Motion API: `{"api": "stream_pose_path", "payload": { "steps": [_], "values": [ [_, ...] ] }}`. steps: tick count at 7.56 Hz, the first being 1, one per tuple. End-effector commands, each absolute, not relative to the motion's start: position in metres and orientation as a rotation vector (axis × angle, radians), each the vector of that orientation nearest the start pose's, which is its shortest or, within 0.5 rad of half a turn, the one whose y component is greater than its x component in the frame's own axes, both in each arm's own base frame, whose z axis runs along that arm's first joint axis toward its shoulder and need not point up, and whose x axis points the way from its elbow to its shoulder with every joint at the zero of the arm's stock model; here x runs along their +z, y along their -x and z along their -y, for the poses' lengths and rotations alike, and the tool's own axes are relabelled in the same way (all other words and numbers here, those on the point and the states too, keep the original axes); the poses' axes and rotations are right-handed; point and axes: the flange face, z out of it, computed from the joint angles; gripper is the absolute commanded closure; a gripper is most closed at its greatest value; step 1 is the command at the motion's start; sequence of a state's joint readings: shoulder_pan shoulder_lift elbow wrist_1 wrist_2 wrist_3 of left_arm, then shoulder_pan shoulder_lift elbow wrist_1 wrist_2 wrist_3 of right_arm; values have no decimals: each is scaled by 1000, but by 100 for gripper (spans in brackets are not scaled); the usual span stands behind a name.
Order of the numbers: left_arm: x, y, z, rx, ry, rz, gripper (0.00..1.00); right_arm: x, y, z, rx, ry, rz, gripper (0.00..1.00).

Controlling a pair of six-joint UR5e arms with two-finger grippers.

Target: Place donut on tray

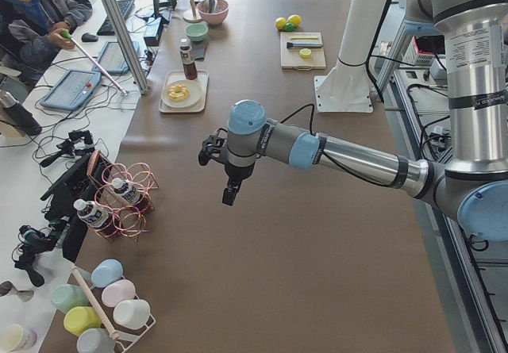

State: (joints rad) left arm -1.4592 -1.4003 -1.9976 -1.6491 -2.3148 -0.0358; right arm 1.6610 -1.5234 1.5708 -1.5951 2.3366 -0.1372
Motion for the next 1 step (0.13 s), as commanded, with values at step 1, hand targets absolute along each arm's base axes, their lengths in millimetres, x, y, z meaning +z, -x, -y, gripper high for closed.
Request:
{"api": "stream_pose_path", "payload": {
  "steps": [1],
  "values": [
    [527, 27, 430, 169, -257, -754, 3, 638, -107, 505, -52, -103, 773, 0]
  ]
}}
